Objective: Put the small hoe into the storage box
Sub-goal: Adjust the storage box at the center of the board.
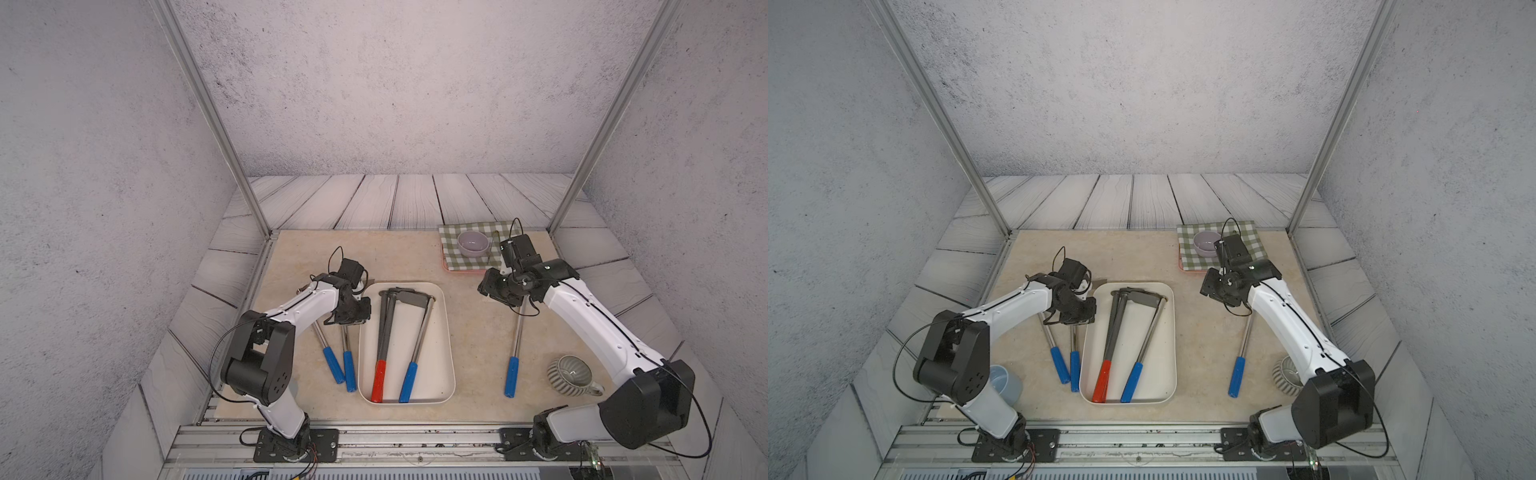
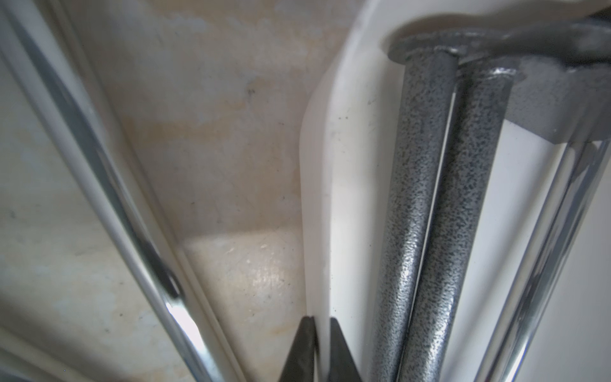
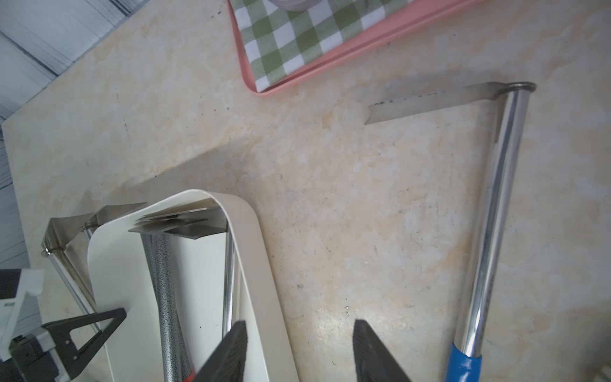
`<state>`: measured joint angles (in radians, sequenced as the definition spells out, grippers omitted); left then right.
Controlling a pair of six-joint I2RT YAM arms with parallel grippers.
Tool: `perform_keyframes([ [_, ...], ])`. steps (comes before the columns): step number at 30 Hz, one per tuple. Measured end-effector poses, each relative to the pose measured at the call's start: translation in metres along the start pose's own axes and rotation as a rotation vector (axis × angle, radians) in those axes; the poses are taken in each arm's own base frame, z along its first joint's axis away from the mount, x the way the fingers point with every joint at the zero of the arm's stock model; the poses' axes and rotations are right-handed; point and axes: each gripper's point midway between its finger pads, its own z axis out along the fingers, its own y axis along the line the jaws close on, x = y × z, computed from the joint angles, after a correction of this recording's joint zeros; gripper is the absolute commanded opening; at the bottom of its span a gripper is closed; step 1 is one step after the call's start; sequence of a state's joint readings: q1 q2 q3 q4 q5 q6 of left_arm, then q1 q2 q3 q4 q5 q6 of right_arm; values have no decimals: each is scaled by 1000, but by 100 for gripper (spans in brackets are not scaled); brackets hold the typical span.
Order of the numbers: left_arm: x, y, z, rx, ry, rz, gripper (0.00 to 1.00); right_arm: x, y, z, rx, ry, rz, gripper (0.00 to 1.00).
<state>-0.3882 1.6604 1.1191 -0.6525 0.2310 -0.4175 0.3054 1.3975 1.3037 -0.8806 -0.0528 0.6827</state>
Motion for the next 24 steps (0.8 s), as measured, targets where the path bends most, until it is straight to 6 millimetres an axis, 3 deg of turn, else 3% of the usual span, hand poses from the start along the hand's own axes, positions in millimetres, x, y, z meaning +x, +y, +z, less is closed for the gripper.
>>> perform_keyframes([
  [7, -11, -9, -28, 22, -72, 12, 20, -2, -58, 7, 99, 35, 77, 62],
  [14, -9, -8, -39, 12, -82, 13, 23, 3, -112, 16, 167, 74, 182, 62],
  [24, -4, -10, -81, 19, -165, 31, 26, 5, -145, 37, 166, 90, 254, 62],
])
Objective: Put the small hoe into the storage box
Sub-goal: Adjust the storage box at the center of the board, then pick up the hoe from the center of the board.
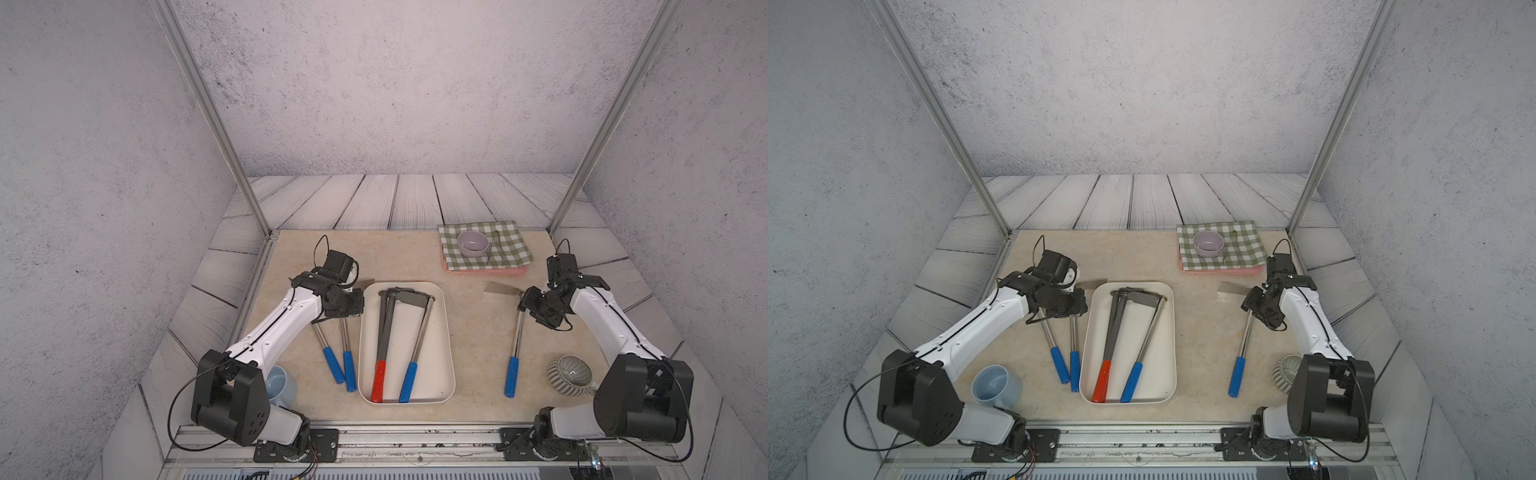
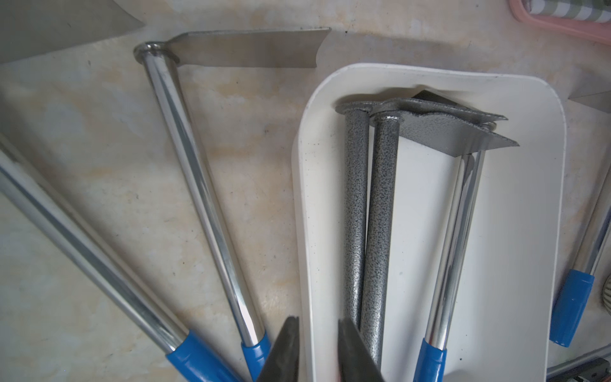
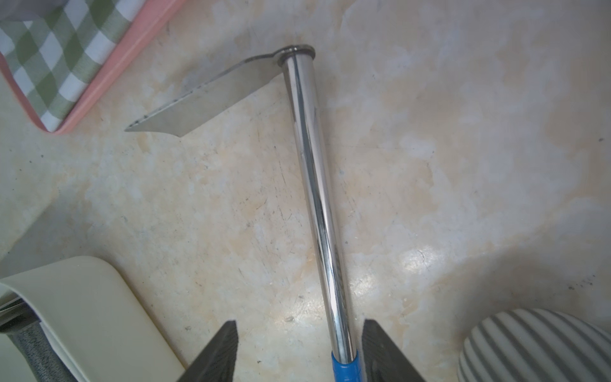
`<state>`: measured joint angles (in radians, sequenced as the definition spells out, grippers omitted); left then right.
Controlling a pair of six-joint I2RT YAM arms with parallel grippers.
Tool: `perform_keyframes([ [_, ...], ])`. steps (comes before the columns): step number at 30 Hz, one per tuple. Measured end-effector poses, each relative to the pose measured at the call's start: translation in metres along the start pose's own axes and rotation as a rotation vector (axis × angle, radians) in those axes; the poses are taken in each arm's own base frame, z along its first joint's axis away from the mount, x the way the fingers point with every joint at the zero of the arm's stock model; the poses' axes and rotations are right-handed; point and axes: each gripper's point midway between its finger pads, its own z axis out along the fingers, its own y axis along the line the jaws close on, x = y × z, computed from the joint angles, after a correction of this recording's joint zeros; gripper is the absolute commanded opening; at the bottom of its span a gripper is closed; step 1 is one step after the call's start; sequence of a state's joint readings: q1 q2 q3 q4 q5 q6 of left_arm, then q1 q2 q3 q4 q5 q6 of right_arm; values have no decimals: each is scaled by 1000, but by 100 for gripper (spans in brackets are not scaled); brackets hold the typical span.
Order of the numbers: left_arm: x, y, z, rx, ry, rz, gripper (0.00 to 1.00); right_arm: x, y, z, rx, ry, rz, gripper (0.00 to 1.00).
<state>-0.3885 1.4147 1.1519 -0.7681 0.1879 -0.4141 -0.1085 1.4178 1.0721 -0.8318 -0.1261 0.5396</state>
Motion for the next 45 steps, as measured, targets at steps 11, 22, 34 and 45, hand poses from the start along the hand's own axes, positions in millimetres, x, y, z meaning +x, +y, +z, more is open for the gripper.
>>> perform_keyframes([
  [11, 8, 4, -16, -13, -16, 12, 27, -9, -3, 25, -6, 1, 17, 62],
  [22, 18, 11, -22, -35, -16, 14, 27, -28, 1, 57, 20, 64, 15, 62],
  [34, 23, 15, -21, -47, -11, 13, 27, -31, -1, 78, 46, 125, 0, 62],
  [45, 23, 15, -23, -51, -15, 13, 27, -19, -10, 96, 79, 197, -3, 58],
])
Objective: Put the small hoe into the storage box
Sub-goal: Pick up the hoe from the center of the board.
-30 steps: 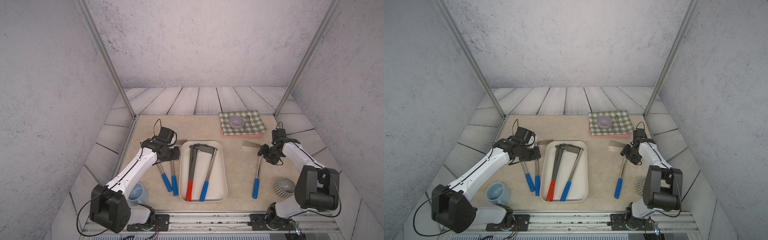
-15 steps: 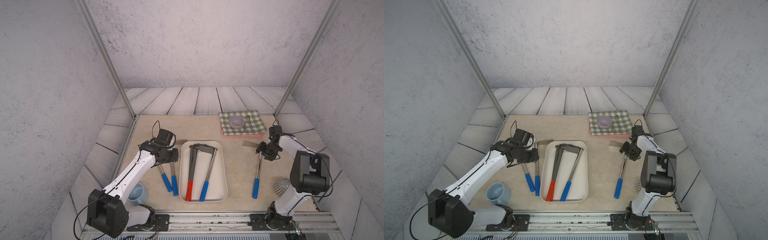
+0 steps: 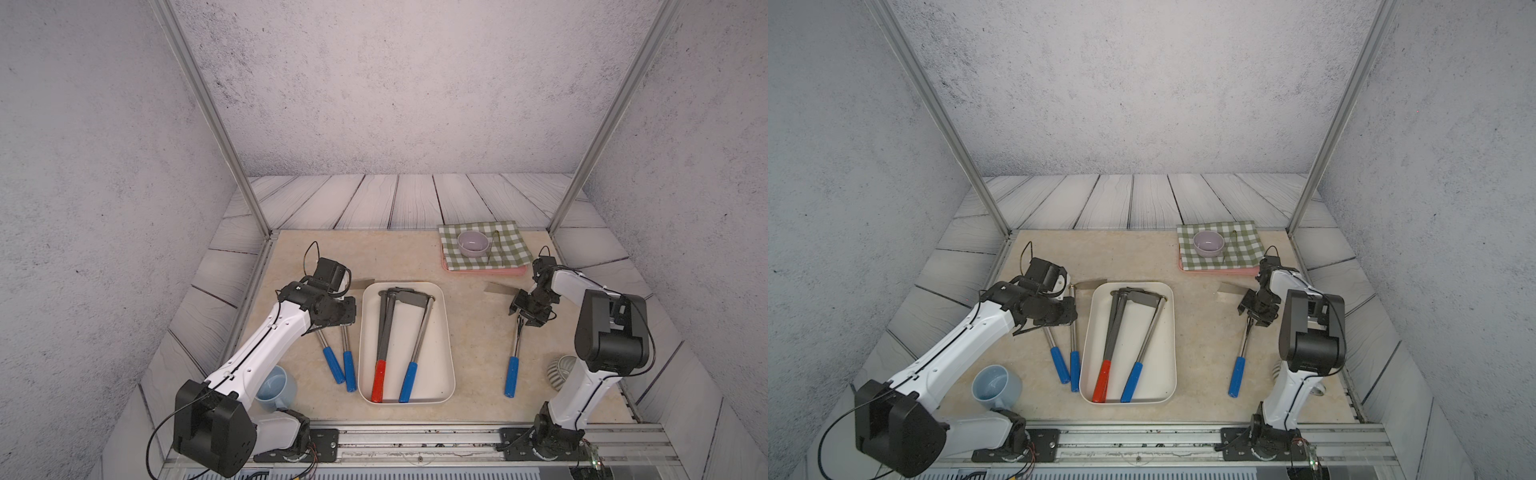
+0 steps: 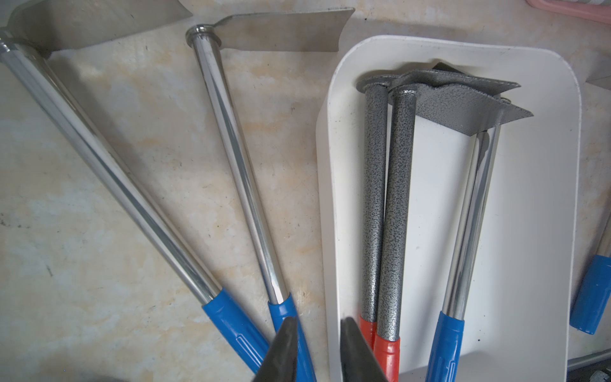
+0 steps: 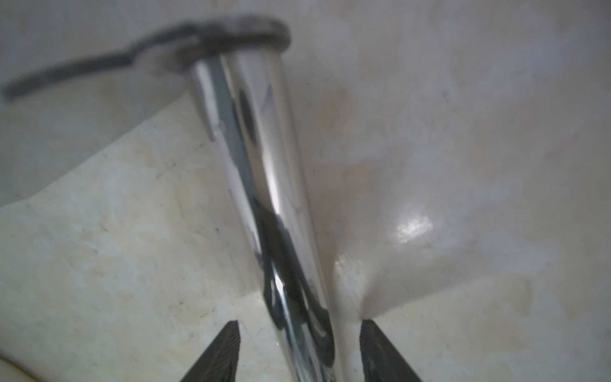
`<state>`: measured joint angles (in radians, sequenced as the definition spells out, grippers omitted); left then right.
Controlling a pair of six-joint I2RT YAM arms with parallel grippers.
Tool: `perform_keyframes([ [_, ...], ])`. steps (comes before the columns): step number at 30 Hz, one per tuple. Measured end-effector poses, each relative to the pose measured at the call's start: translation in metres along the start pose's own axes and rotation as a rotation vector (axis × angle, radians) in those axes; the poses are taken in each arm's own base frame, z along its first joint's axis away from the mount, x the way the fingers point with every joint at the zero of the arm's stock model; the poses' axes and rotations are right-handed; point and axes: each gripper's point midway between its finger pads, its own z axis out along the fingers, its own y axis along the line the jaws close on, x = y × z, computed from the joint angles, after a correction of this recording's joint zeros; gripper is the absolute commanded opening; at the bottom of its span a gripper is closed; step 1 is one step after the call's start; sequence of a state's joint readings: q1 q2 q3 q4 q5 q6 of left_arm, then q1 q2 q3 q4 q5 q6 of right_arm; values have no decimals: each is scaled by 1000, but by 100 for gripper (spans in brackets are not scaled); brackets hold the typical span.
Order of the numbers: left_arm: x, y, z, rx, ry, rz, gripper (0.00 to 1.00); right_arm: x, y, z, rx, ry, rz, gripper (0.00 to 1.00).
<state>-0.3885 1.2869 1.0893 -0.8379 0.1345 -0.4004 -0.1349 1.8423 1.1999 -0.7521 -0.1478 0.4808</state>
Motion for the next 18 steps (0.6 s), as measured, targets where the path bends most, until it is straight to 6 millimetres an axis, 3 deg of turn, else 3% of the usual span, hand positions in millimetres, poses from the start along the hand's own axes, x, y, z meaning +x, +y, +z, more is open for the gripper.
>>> perform_keyframes([
  [18, 0, 2, -1, -10, -5, 0, 27, 4, -4, 6, 17, 28, -16, 42],
])
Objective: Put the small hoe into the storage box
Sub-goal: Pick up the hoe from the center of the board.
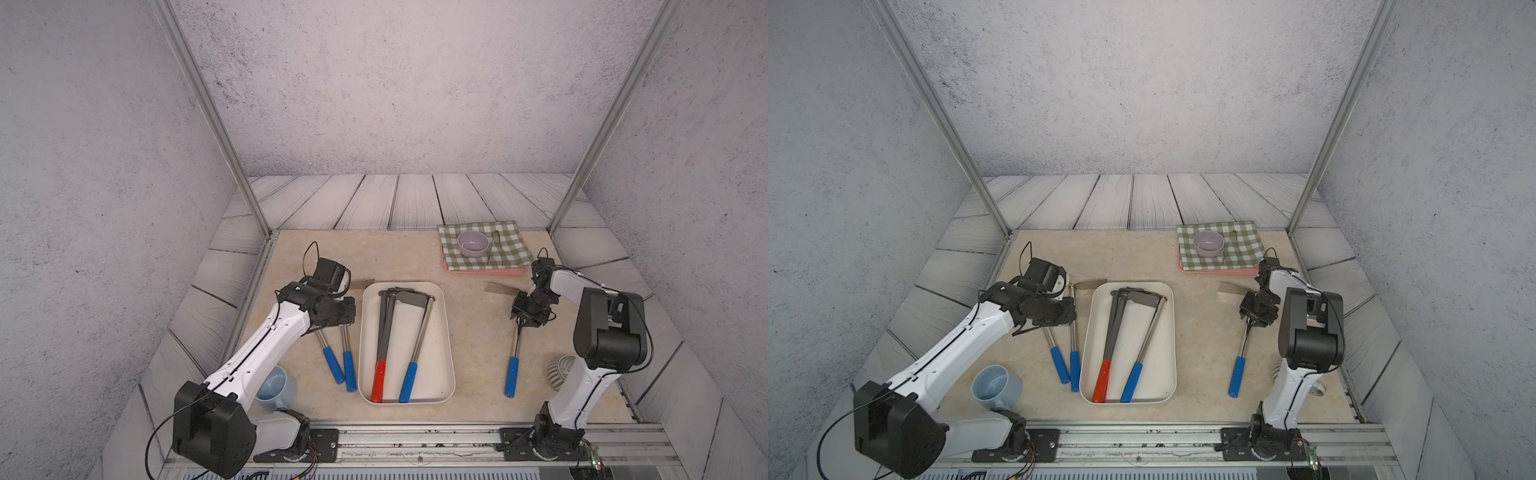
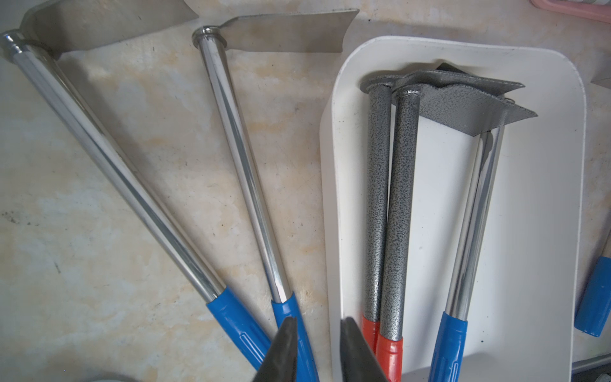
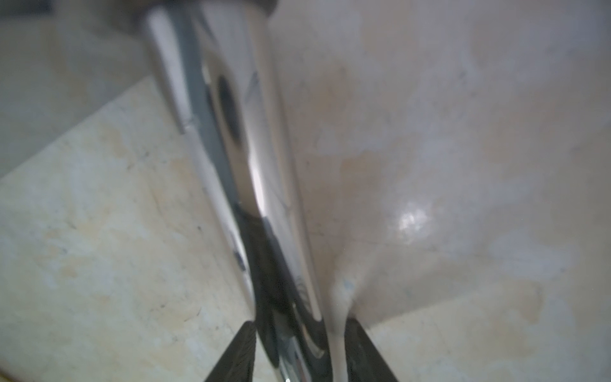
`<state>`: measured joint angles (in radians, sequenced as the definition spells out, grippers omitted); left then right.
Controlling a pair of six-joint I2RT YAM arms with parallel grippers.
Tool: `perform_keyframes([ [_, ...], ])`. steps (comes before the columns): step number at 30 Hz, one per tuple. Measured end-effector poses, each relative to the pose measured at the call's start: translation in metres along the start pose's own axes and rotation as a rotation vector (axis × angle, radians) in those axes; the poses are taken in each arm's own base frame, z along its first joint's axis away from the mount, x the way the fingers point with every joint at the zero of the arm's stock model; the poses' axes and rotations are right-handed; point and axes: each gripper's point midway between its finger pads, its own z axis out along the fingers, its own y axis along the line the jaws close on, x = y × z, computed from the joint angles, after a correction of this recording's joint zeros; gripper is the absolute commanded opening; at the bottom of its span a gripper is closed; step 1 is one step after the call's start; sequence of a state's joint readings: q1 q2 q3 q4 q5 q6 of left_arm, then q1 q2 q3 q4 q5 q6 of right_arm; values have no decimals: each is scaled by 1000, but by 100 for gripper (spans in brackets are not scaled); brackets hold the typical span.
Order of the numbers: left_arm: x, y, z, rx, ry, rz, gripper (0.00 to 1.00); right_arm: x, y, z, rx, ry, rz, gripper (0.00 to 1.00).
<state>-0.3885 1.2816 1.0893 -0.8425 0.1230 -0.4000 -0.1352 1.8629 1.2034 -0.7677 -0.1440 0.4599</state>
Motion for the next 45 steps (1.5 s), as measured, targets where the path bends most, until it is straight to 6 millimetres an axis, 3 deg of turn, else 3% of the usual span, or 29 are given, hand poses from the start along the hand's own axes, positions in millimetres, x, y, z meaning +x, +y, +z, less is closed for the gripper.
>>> perform_keyframes([
  [26, 2, 1, -4, -2, -1, 0, 27, 9, -4, -4, 19, 28, -22, 19],
  [31, 2, 0, -6, 3, -7, 0, 27, 15, 0, -27, 6, 2, -34, 14],
  [39, 2, 0, -9, 8, -17, 0, 27, 29, 18, -82, -54, -87, -79, 0],
  [45, 4, 0, -10, 12, -19, -8, 27, 41, 37, -115, -96, -113, -120, 0],
])
